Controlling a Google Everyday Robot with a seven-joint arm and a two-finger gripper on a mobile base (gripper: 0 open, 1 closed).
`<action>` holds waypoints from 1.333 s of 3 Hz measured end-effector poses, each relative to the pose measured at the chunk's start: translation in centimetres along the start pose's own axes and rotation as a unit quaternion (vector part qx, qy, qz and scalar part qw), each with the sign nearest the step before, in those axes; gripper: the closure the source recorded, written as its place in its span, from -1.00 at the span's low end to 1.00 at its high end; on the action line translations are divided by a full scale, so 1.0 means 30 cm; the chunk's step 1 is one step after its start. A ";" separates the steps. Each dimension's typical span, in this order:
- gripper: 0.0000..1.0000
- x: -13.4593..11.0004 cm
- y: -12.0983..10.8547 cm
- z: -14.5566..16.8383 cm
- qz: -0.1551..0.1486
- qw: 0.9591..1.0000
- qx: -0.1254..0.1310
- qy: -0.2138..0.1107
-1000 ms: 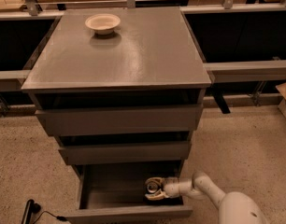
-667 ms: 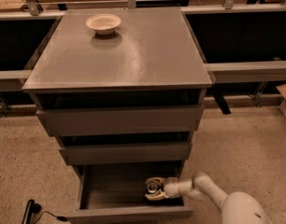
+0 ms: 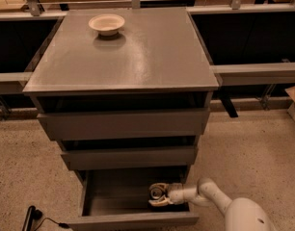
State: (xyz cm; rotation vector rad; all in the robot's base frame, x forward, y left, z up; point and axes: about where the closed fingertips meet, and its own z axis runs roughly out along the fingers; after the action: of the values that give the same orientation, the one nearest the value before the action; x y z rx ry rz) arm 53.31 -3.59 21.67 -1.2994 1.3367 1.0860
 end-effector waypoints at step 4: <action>-1.00 -0.018 0.028 0.017 0.007 1.000 -0.008 -0.005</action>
Offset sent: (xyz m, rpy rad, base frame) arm -0.0008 0.0023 0.0000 0.0018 0.0009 0.0033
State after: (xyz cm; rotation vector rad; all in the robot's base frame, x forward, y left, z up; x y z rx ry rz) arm 52.48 -2.95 22.10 -1.2972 1.3342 1.1125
